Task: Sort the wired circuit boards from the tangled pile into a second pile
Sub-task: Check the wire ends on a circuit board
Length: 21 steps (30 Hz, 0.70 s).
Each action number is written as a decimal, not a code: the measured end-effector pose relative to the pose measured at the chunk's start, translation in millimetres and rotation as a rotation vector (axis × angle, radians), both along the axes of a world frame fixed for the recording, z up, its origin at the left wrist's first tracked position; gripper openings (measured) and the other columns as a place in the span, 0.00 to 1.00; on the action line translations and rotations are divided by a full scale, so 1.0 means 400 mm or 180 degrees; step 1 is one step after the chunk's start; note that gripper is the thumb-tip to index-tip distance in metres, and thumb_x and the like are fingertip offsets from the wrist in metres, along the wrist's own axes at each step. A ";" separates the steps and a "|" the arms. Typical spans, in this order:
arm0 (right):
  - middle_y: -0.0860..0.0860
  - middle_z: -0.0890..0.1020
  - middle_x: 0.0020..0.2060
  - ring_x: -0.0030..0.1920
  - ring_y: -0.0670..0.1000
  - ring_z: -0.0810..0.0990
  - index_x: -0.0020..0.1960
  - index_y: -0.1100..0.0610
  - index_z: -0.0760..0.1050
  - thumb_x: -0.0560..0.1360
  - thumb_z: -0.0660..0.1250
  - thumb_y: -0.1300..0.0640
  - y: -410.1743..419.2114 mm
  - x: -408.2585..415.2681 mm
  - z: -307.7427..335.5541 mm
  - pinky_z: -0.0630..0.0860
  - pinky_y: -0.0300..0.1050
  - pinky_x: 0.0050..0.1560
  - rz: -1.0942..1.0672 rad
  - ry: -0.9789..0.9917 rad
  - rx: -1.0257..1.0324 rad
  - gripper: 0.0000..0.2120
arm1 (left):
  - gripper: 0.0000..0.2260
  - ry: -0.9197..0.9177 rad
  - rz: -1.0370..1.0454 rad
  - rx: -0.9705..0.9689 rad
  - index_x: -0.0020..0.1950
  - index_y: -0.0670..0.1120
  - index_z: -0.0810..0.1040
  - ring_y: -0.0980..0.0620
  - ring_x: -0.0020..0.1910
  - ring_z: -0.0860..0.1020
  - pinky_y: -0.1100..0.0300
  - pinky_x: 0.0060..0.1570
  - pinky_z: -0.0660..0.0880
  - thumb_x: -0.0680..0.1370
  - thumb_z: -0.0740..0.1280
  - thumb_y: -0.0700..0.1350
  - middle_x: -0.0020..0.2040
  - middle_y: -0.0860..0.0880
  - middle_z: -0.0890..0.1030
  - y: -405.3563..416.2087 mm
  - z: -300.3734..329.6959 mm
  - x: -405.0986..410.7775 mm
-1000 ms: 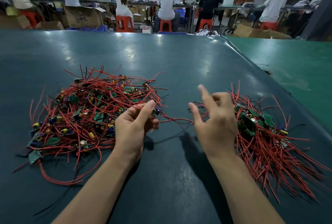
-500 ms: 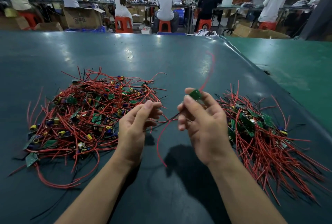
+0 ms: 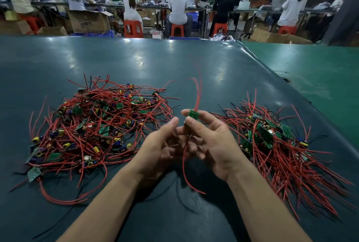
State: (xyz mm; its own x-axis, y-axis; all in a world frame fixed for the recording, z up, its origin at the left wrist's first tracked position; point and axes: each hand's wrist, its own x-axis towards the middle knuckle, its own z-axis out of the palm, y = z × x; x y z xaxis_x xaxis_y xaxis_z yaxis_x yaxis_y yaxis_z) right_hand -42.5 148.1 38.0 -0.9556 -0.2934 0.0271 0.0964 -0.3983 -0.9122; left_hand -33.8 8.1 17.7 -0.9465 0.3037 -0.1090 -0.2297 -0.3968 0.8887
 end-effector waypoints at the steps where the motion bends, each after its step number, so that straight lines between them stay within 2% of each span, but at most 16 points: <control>1: 0.57 0.83 0.36 0.20 0.46 0.71 0.53 0.53 0.82 0.71 0.69 0.54 -0.006 0.000 -0.003 0.62 0.33 0.17 -0.0039 0.0006 0.0028 0.12 | 0.21 0.0112 0.0017 -0.0143 0.48 0.41 0.80 0.47 0.34 0.79 0.61 0.34 0.76 0.73 0.64 0.59 0.37 0.41 0.80 0.005 0.002 0.004; 4: 0.60 0.84 0.44 0.21 0.46 0.72 0.52 0.54 0.83 0.74 0.67 0.52 -0.011 -0.005 -0.011 0.64 0.34 0.19 -0.0087 0.0011 0.0039 0.11 | 0.16 0.0348 0.0142 -0.0342 0.47 0.41 0.76 0.52 0.25 0.74 0.66 0.23 0.69 0.72 0.66 0.55 0.33 0.42 0.79 0.007 0.006 0.012; 6: 0.56 0.82 0.39 0.23 0.46 0.72 0.51 0.54 0.84 0.76 0.67 0.53 -0.012 -0.007 -0.020 0.66 0.35 0.22 -0.0147 0.0045 0.0337 0.09 | 0.16 0.0452 0.0244 -0.0338 0.47 0.40 0.76 0.53 0.21 0.72 0.65 0.21 0.67 0.72 0.67 0.53 0.28 0.44 0.76 0.009 0.001 0.014; 8: 0.50 0.82 0.34 0.24 0.46 0.72 0.51 0.55 0.84 0.76 0.68 0.56 -0.015 -0.011 -0.026 0.67 0.37 0.25 -0.0136 0.0027 0.0459 0.08 | 0.17 0.0602 0.0335 -0.0403 0.48 0.39 0.76 0.52 0.19 0.69 0.61 0.23 0.65 0.72 0.67 0.54 0.25 0.44 0.73 0.014 -0.009 0.013; 9: 0.50 0.84 0.37 0.24 0.46 0.72 0.50 0.55 0.84 0.75 0.69 0.56 -0.015 -0.013 -0.026 0.67 0.38 0.26 -0.0106 -0.0013 0.0388 0.07 | 0.16 0.0674 0.0348 -0.0434 0.48 0.40 0.77 0.51 0.19 0.69 0.60 0.23 0.64 0.72 0.67 0.54 0.25 0.43 0.73 0.016 -0.012 0.014; 11: 0.52 0.86 0.44 0.24 0.45 0.71 0.46 0.53 0.84 0.70 0.71 0.54 -0.011 -0.018 -0.022 0.65 0.36 0.25 -0.0103 -0.0161 0.0111 0.07 | 0.12 0.0764 0.0294 -0.0483 0.45 0.46 0.81 0.51 0.20 0.70 0.59 0.25 0.63 0.73 0.67 0.54 0.25 0.42 0.74 0.016 -0.013 0.016; 14: 0.56 0.85 0.42 0.23 0.44 0.72 0.38 0.54 0.82 0.65 0.73 0.53 0.004 -0.029 -0.020 0.62 0.34 0.21 -0.0249 -0.0326 -0.0084 0.06 | 0.08 0.0821 0.0192 -0.0527 0.43 0.50 0.83 0.51 0.20 0.72 0.62 0.23 0.65 0.74 0.69 0.54 0.25 0.42 0.74 0.013 -0.017 0.018; 16: 0.57 0.85 0.41 0.24 0.44 0.72 0.41 0.56 0.83 0.62 0.75 0.52 0.011 -0.030 -0.021 0.62 0.34 0.21 -0.0215 -0.0332 -0.0011 0.10 | 0.09 0.0841 0.0179 -0.0528 0.42 0.50 0.83 0.51 0.20 0.72 0.61 0.25 0.65 0.75 0.71 0.54 0.25 0.43 0.73 0.013 -0.023 0.015; 18: 0.57 0.84 0.43 0.24 0.43 0.72 0.46 0.57 0.84 0.63 0.74 0.50 0.015 -0.028 -0.018 0.61 0.33 0.21 -0.0047 -0.0328 0.0106 0.15 | 0.09 0.0832 0.0173 -0.0525 0.40 0.50 0.82 0.50 0.21 0.73 0.55 0.30 0.64 0.73 0.72 0.55 0.23 0.47 0.74 0.012 -0.026 0.014; 21: 0.53 0.85 0.40 0.26 0.44 0.78 0.45 0.54 0.85 0.64 0.73 0.47 0.022 -0.024 -0.012 0.62 0.33 0.21 0.0162 -0.0308 0.0294 0.14 | 0.11 0.0771 0.0116 -0.0524 0.40 0.48 0.82 0.49 0.20 0.71 0.52 0.33 0.64 0.72 0.71 0.55 0.22 0.48 0.74 0.005 -0.032 0.014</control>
